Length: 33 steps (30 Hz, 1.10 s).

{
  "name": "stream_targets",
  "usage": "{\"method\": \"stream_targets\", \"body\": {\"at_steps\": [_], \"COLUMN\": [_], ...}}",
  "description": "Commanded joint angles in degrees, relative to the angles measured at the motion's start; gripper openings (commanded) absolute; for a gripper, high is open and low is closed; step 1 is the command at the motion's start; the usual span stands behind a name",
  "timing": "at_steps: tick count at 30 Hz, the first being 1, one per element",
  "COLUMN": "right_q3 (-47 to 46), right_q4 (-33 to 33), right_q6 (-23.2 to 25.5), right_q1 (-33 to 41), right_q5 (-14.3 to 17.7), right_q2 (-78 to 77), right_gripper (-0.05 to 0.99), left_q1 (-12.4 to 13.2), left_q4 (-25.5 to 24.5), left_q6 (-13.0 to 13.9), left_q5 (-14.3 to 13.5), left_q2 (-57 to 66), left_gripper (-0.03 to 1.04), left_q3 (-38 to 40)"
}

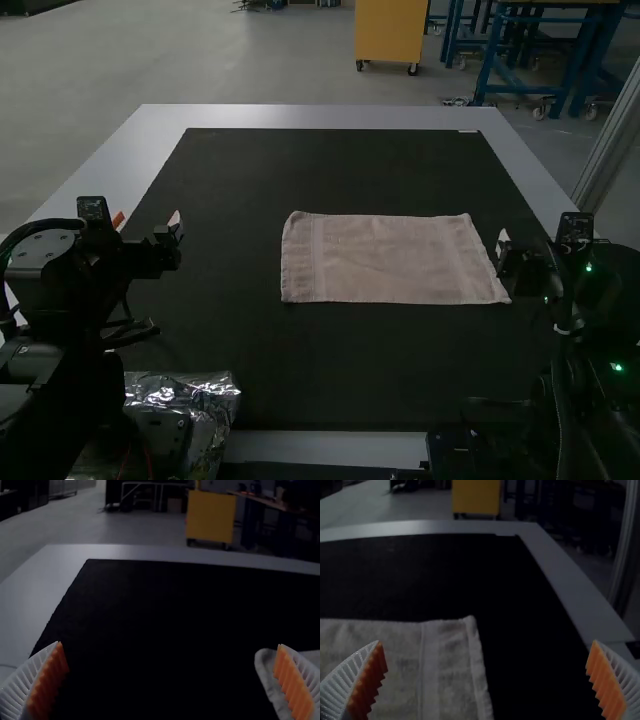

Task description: Fold the towel.

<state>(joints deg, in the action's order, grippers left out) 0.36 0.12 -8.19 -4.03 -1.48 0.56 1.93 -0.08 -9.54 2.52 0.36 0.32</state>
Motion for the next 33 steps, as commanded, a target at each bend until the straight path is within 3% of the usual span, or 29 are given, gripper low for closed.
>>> {"method": "stream_targets", "body": {"at_steps": [1,3,5,8,10,11,13,15,17,18,23,28,33], "right_q3": [-0.36,-0.27,-0.27,-0.27,-0.27,-0.36,-0.36,-0.27,-0.36,-0.36,1.66,10.36,20.12], "right_q4": [0.58,2.96,6.12,9.99,9.64,9.37,9.99,11.22,12.36,13.15,19.22,16.75,13.68], "right_q6": [-2.19,-4.03,-6.49,-16.95,-24.6,-26.36,-27.32,-28.29,-27.76,-27.41,-21.61,-15.37,-7.81], "right_q1": [-0.36,-0.45,-0.45,-0.36,-0.36,-0.19,0.08,0.17,0.17,-0.1,-0.45,-0.8,-0.98], "right_q5": [-1.16,-0.63,-0.63,-0.9,-1.34,-1.43,-1.34,-1.34,-1.34,-1.34,-0.99,-0.99,-0.02], "right_q2": [-0.38,-0.38,-0.38,-0.38,-0.38,-0.38,-0.38,-0.38,-0.38,-0.38,-0.38,2.61,15.88], "right_gripper": [0.92,0.92,0.92,0.92,0.92,0.92,0.92,0.92,0.92,0.92,0.92,0.91,0.91], "left_q1": [0.53,0.53,0.53,0.53,0.53,0.44,0.09,-0.18,-0.35,-0.35,0.0,-0.35,-0.53], "left_q4": [1.83,6.32,10.71,15.11,16.16,16.86,18.09,17.83,16.95,16.69,20.82,17.48,13.17], "left_q6": [0.14,0.84,3.3,7.78,8.84,11.47,20.53,22.72,27.21,28.26,28.0,26.77,17.01], "left_q5": [-0.94,-1.03,-1.56,-1.56,-2.44,-3.49,-3.32,-3.05,2.49,2.92,2.31,2.66,3.72], "left_q2": [-0.36,-0.36,-0.36,-0.36,-0.36,-0.36,-0.36,-0.36,-0.36,-0.36,-0.27,5.09,22.93], "left_gripper": [0.97,0.97,0.97,0.97,0.97,0.96,0.95,0.95,0.95,0.95,0.94,0.94,0.94], "left_q3": [-0.4,-0.32,-0.32,-0.32,-0.32,-0.32,-0.32,-0.32,-0.32,-0.32,1.44,11.2,22.71]}}
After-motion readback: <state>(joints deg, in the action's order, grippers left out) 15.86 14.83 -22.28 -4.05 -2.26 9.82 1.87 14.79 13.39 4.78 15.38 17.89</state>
